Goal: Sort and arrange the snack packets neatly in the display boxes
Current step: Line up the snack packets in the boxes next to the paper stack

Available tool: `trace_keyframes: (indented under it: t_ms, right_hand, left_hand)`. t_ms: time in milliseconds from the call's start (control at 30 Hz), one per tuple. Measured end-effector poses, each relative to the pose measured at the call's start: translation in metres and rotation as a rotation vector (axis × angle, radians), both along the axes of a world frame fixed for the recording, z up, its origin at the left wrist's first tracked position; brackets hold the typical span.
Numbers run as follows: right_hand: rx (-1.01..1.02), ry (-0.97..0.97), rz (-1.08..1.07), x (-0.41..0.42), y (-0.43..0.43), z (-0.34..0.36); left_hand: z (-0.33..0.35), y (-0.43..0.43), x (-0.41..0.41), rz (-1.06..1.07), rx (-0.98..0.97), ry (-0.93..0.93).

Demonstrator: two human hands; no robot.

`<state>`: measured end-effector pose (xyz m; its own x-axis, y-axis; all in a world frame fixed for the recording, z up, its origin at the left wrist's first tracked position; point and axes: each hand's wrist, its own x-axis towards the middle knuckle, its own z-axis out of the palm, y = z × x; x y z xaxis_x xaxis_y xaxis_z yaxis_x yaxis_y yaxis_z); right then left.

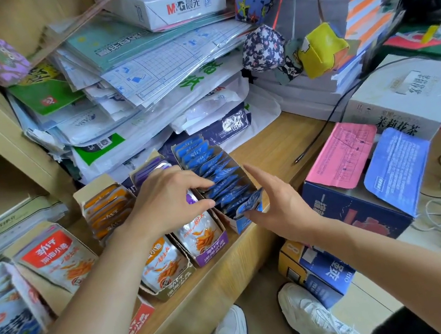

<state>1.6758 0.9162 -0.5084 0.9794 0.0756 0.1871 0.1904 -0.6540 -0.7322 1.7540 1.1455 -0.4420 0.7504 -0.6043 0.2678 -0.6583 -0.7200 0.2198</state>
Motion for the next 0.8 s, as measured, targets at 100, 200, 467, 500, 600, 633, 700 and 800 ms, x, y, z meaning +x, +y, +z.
trace_keyframes:
  t_ms: [100, 200, 467, 500, 600, 633, 700, 800]
  right_hand:
    - [0.095, 0.079, 0.05, -0.002, 0.003, -0.002]
    - [0.03, 0.081, 0.073, 0.002, 0.001, -0.002]
    - [-0.206, -0.118, -0.032, -0.005, -0.01, 0.005]
    - [-0.164, -0.189, -0.053, -0.008, -0.012, 0.007]
    - [-0.096, -0.319, -0.058, -0.013, -0.019, 0.01]
    - [-0.089, -0.326, -0.052, -0.014, -0.02, 0.01]
    - [-0.083, -0.339, -0.062, -0.011, -0.02, 0.011]
    - [-0.079, -0.389, -0.072, -0.004, -0.016, 0.013]
  left_hand:
    - [-0.001, -0.008, -0.003, 0.02, -0.061, -0.009]
    - [-0.004, -0.018, -0.007, 0.067, -0.135, -0.046]
    - [0.003, -0.012, -0.014, 0.101, -0.159, 0.064]
    - [0.004, -0.006, -0.016, 0.094, -0.191, 0.075]
    - [0.001, -0.003, -0.025, 0.059, -0.09, 0.088]
    - [-0.002, -0.006, -0.027, 0.053, -0.044, 0.075]
    - [-0.007, -0.014, -0.029, 0.053, -0.007, 0.045]
    - [-0.01, -0.026, -0.029, 0.024, -0.045, 0.034]
